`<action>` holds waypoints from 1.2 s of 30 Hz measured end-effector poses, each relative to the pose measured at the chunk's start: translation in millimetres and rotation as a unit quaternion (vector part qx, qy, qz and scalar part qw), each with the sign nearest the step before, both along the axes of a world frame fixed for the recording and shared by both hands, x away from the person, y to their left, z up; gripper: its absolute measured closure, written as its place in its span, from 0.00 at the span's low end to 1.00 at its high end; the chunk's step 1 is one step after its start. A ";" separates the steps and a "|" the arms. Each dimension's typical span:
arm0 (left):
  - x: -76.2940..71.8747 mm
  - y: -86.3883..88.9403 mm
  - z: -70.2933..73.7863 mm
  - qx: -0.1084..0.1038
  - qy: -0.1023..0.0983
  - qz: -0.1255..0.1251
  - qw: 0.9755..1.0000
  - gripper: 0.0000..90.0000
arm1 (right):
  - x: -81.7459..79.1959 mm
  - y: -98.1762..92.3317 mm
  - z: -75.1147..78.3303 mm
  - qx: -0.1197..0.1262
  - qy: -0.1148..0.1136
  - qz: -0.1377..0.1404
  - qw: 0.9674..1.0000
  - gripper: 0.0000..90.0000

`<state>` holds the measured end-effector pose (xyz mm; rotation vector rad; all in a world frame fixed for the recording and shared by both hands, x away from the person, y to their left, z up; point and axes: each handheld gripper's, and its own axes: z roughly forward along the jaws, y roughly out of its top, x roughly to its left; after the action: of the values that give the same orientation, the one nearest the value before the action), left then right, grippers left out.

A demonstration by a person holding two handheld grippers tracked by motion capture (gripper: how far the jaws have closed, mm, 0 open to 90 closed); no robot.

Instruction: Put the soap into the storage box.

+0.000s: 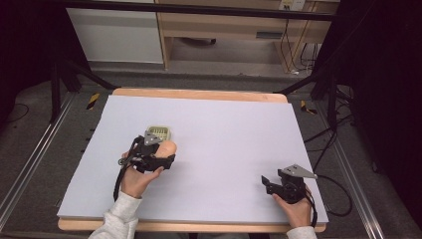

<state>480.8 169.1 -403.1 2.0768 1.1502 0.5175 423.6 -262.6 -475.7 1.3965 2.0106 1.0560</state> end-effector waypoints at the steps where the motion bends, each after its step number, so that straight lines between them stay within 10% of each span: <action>1: 0.6 0.6 -0.1 -0.003 -0.001 0.004 1.000 0.35 | 0.1 0.0 0.0 0.000 0.000 0.000 1.000 0.34; 36: 52.0 17.3 -2.2 -0.004 0.001 0.056 0.998 0.36 | 1.8 -2.1 -0.1 -0.001 -0.003 -0.008 1.000 0.35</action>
<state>532.8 186.4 -405.3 2.0145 1.2734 0.5642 425.4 -264.7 -475.8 1.4043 1.9932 1.0499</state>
